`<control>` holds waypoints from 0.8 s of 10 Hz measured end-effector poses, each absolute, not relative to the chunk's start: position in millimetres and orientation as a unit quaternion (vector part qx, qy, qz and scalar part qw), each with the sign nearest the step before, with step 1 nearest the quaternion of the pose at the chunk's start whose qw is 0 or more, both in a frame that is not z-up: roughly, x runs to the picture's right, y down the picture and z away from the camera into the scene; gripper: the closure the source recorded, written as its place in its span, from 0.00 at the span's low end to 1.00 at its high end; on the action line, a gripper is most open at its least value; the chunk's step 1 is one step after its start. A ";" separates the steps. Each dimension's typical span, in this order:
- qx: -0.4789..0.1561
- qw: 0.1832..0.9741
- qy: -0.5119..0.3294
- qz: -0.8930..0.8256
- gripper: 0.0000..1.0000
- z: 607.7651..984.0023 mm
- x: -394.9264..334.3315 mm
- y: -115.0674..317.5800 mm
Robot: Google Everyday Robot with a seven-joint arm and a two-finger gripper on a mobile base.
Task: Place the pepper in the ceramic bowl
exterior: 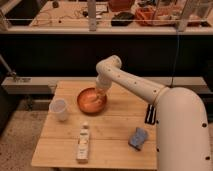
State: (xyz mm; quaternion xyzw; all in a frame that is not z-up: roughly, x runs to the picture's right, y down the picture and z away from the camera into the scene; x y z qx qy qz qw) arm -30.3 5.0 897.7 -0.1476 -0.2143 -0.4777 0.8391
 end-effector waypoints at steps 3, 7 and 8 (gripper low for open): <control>-0.147 0.838 -0.215 -0.479 0.80 898.7 -30.4 5.2; -0.146 0.837 -0.216 -0.482 0.75 899.5 -30.6 4.7; -0.145 0.836 -0.217 -0.482 0.72 899.3 -30.8 3.9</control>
